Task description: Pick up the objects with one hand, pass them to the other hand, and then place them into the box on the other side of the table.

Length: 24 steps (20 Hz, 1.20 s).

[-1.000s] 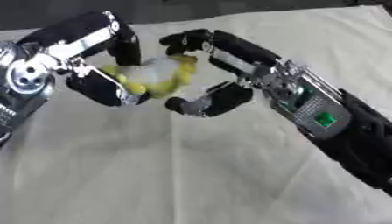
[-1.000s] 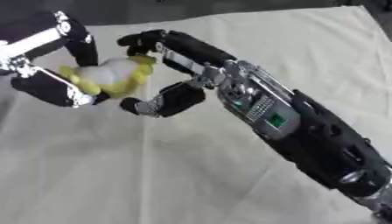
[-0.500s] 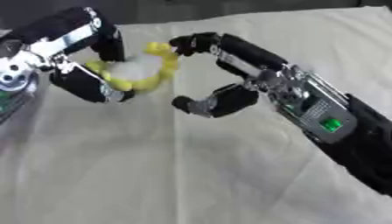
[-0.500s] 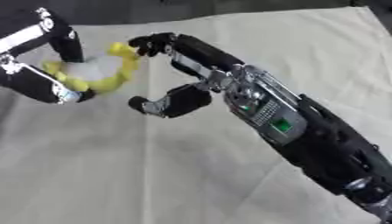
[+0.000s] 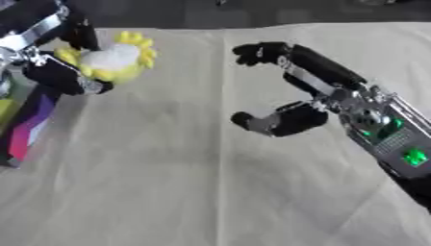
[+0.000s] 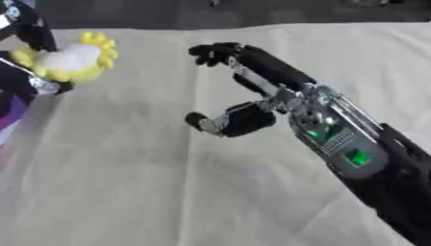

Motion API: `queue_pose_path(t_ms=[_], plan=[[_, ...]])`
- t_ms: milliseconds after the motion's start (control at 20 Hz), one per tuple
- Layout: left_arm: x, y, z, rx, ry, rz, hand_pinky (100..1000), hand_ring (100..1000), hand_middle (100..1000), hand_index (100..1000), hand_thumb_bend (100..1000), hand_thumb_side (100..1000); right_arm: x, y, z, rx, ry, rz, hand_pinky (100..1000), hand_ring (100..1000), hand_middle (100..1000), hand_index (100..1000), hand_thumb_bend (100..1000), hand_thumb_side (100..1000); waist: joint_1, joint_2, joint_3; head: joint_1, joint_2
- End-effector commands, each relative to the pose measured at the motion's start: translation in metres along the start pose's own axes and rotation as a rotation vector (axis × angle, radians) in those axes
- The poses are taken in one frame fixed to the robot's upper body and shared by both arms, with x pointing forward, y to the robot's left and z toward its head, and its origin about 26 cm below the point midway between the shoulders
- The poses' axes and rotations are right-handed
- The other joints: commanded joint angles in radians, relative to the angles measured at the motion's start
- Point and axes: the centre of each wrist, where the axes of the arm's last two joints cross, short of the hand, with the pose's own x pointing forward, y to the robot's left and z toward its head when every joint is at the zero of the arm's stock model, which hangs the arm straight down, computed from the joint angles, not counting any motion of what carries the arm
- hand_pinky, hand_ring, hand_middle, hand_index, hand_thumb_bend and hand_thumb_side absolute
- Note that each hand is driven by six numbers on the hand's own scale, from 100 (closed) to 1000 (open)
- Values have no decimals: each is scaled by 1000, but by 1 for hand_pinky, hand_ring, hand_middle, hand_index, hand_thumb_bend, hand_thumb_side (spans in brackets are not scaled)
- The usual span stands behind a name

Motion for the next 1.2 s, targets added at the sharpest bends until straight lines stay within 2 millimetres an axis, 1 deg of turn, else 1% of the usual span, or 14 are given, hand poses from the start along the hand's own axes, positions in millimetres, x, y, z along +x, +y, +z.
queue_pose_path(t_ms=[50, 200, 350, 500, 550, 650, 700, 800, 850, 1050, 1200], plan=[[-28, 27, 13, 112, 98, -22, 683, 536, 466, 490, 544, 100, 1, -11, 4, -41, 2, 5, 867, 830, 795, 940, 402, 402, 3, -15, -3, 51, -20], [-52, 28, 21, 152, 187, -18, 683, 536, 467, 491, 528, 100, -1, -9, 6, -55, 13, -7, 867, 829, 794, 938, 403, 401, -4, -9, -8, 92, -30], [-70, 29, 28, 182, 252, -15, 683, 537, 468, 492, 520, 100, -5, -10, 9, -80, 27, -2, 867, 831, 795, 937, 406, 395, -11, 0, -14, 118, -43], [-77, 28, 30, 195, 270, -12, 683, 537, 468, 492, 520, 100, -6, -11, 10, -94, 33, -2, 866, 830, 794, 936, 406, 395, -14, 3, -18, 125, -47], [-80, 28, 31, 198, 284, -12, 682, 537, 468, 493, 516, 100, -6, -11, 10, -99, 36, -2, 861, 826, 790, 934, 405, 376, -15, 5, -19, 128, -49], [-104, 26, 35, 227, 391, -14, 682, 538, 468, 493, 513, 100, -8, -15, 12, -142, 46, -9, 860, 825, 789, 933, 402, 371, -22, 13, -28, 144, -55], [-111, 24, 35, 236, 413, -16, 682, 538, 468, 493, 513, 100, -9, -15, 12, -153, 48, -13, 860, 825, 789, 933, 402, 371, -23, 14, -30, 148, -56], [-117, 22, 36, 244, 427, -16, 682, 538, 468, 493, 513, 100, -9, -16, 12, -162, 48, -17, 860, 825, 789, 933, 402, 371, -24, 15, -31, 151, -57], [-123, 21, 37, 248, 449, -20, 682, 546, 480, 508, 524, 100, -9, -17, 12, -175, 49, -17, 866, 831, 786, 928, 420, 346, -26, 16, -32, 153, -55], [-146, 12, 37, 251, 502, -17, 699, 555, 493, 522, 504, 100, -10, -17, 13, -198, 67, -10, 867, 835, 784, 927, 419, 347, -26, 16, -32, 153, -57], [-158, 7, 36, 251, 529, -15, 710, 573, 515, 548, 525, 100, -10, -17, 13, -205, 70, -13, 867, 834, 781, 925, 419, 342, -24, 15, -32, 156, -57]])
